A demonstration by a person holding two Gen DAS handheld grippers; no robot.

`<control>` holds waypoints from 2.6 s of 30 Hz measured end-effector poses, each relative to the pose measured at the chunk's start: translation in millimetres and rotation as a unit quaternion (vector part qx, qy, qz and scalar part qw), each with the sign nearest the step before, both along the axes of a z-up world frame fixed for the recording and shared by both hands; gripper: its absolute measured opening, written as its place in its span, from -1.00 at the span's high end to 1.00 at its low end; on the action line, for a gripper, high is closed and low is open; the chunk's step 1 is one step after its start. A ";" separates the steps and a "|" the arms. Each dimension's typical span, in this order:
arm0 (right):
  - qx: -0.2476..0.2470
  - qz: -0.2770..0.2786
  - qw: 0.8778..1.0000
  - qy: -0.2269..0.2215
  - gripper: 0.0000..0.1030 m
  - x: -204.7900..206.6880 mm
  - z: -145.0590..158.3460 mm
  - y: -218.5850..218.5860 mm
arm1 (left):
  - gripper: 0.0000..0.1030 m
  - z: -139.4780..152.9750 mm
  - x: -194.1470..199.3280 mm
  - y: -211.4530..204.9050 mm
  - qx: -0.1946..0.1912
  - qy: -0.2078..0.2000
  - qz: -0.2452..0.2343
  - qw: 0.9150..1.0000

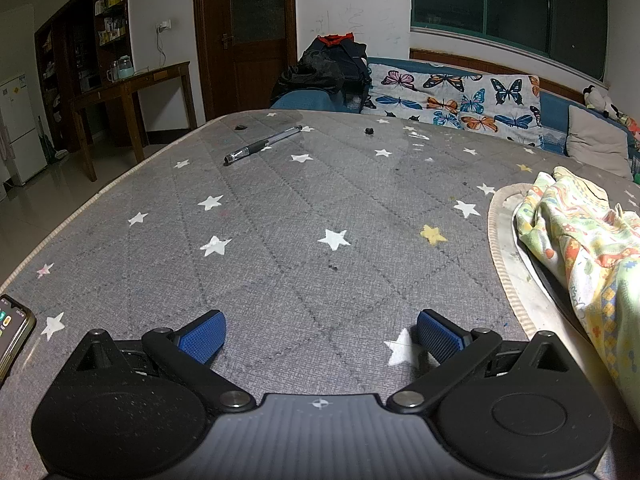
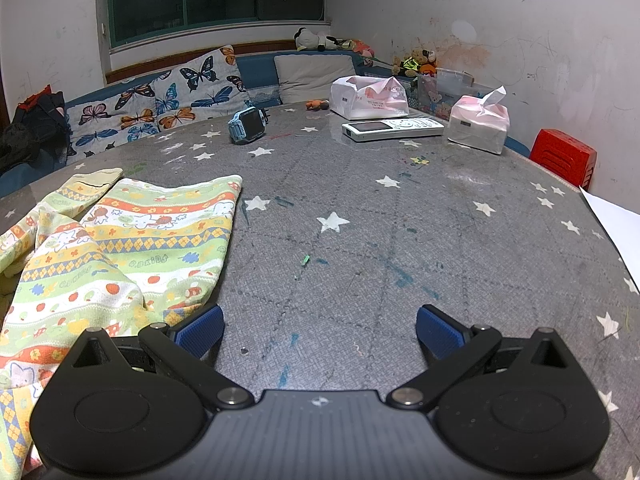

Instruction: Fold clothes

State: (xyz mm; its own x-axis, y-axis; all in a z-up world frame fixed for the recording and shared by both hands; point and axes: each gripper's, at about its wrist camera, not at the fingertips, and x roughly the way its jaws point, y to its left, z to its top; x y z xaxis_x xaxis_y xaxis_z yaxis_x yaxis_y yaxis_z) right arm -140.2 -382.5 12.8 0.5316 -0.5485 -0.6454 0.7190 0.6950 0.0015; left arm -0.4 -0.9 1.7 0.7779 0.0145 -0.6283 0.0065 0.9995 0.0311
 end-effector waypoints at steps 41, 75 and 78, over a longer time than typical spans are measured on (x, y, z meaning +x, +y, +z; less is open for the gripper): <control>-0.004 0.115 0.993 -0.005 -1.00 -34.2 15.8 25.4 | -1.00 34.0 -37.3 -44.4 0.015 0.036 -0.063 0.997; -0.026 0.277 0.960 -0.022 -0.96 -87.6 47.1 112.8 | -1.00 63.2 -96.6 -70.2 0.033 0.032 -0.122 0.991; -0.022 0.285 0.958 -0.021 -0.95 -88.5 47.6 116.5 | -1.00 65.7 -98.0 -71.4 0.034 0.028 -0.126 0.991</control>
State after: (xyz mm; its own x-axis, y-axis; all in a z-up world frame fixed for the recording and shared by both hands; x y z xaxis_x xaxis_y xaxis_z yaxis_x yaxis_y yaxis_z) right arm -228.8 -266.0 60.5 0.7780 -0.1869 -0.5998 0.2223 0.9749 -0.0155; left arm -98.4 -72.3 67.4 0.7262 -0.1312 -0.6748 0.2585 0.9617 0.0912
